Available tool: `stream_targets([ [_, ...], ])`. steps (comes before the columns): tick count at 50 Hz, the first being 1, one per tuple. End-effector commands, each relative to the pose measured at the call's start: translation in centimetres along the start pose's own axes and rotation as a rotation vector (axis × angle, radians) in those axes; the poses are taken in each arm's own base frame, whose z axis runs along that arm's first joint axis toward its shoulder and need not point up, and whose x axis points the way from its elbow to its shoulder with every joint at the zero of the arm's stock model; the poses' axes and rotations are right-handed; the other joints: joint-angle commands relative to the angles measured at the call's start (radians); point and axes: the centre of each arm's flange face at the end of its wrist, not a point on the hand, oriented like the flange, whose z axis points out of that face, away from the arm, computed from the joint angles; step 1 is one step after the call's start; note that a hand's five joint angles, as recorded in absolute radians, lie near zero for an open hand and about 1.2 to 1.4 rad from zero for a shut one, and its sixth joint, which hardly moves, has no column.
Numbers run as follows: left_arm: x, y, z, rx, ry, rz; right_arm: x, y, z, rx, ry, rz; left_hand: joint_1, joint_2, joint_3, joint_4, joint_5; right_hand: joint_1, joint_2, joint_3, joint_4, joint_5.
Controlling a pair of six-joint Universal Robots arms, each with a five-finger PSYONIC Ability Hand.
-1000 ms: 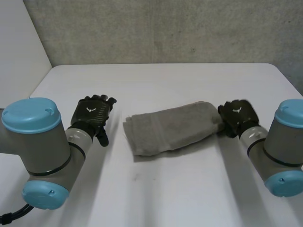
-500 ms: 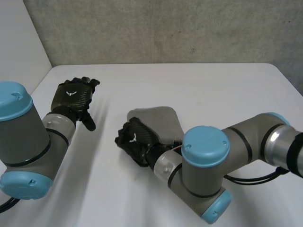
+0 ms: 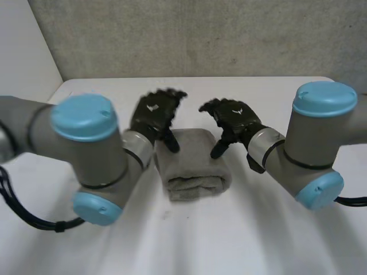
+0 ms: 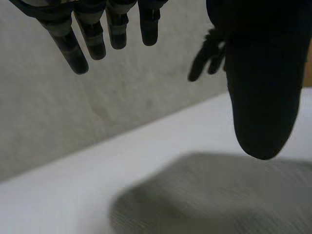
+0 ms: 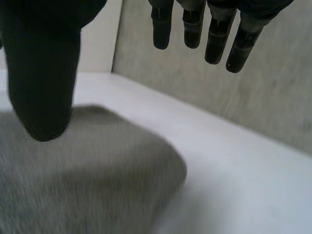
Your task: Fold the towel.
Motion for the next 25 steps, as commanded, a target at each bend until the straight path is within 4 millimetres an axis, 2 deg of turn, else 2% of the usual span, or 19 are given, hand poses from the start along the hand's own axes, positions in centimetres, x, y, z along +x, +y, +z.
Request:
stream_targets([
  [1,0.5,6.5,0.6,-0.215,-0.004,0.000,1.8,4.7,2.8,-0.151,-0.016,0.046,0.029,0.032,0.032,0.031,0.005,-0.029,-0.042,-0.036,-0.057,-0.054],
  [4,0.0,7.3,0.6,-0.243,-0.023,0.002,2.0,5.2,3.0,-0.163,-0.015,0.043,0.023,0.026,0.027,0.025,-0.001,-0.029,-0.042,-0.036,-0.057,-0.054],
  [6,-1.4,8.2,0.7,-0.277,-0.065,0.004,2.1,5.9,3.3,-0.186,-0.017,0.016,0.014,0.018,0.018,0.016,-0.010,-0.029,-0.042,-0.036,-0.057,-0.054],
  [9,-1.8,8.7,0.4,-0.302,-0.075,0.012,2.3,6.1,3.3,-0.208,-0.008,-0.030,0.014,0.018,0.018,0.016,-0.010,-0.029,-0.042,-0.036,-0.057,-0.054],
  [12,-1.8,8.7,0.2,-0.307,-0.075,0.014,2.6,5.8,3.1,-0.210,-0.001,-0.067,0.014,0.018,0.018,0.016,-0.010,-0.029,-0.042,-0.036,-0.057,-0.054],
  [15,-1.8,7.5,0.1,-0.285,-0.074,0.014,2.6,5.4,3.0,-0.203,0.000,-0.082,0.011,0.015,0.015,0.013,-0.013,-0.029,-0.042,-0.036,-0.057,-0.054],
  [17,-1.8,4.7,-0.1,-0.221,-0.072,0.007,2.6,3.6,2.4,-0.164,0.009,-0.102,0.011,0.015,0.015,0.013,-0.013,-0.029,-0.042,-0.036,-0.057,-0.054],
  [18,-1.8,4.7,-0.1,-0.221,-0.072,0.007,2.6,3.5,2.4,-0.164,0.009,-0.102,0.011,0.015,0.015,0.013,-0.013,-0.029,-0.042,-0.036,-0.057,-0.054],
  [20,-1.7,1.3,-0.5,-0.136,-0.071,0.002,2.5,0.5,1.3,-0.094,0.039,-0.119,0.011,0.015,0.015,0.013,-0.013,-0.029,-0.042,-0.036,-0.057,-0.054],
  [21,-1.7,1.3,-0.6,-0.135,-0.071,0.002,2.5,0.5,1.3,-0.094,0.040,-0.119,0.011,0.015,0.015,0.013,-0.013,-0.029,-0.042,-0.036,-0.057,-0.054],
  [23,-1.7,-3.2,-1.5,-0.019,-0.070,-0.005,3.0,-3.1,-0.1,-0.008,0.125,-0.135,0.008,0.012,0.012,0.010,-0.016,-0.029,-0.042,-0.036,-0.057,-0.054],
  [24,-1.7,-3.2,-1.5,-0.019,-0.070,-0.005,3.0,-3.1,-0.1,-0.008,0.125,-0.135,0.008,0.012,0.012,0.010,-0.016,-0.029,-0.042,-0.036,-0.057,-0.054],
  [25,-1.8,-5.4,-2.2,0.034,-0.072,-0.009,3.2,-5.1,-1.0,0.048,0.174,-0.145,0.011,0.015,0.015,0.013,-0.013,-0.029,-0.042,-0.036,-0.057,-0.054],
])
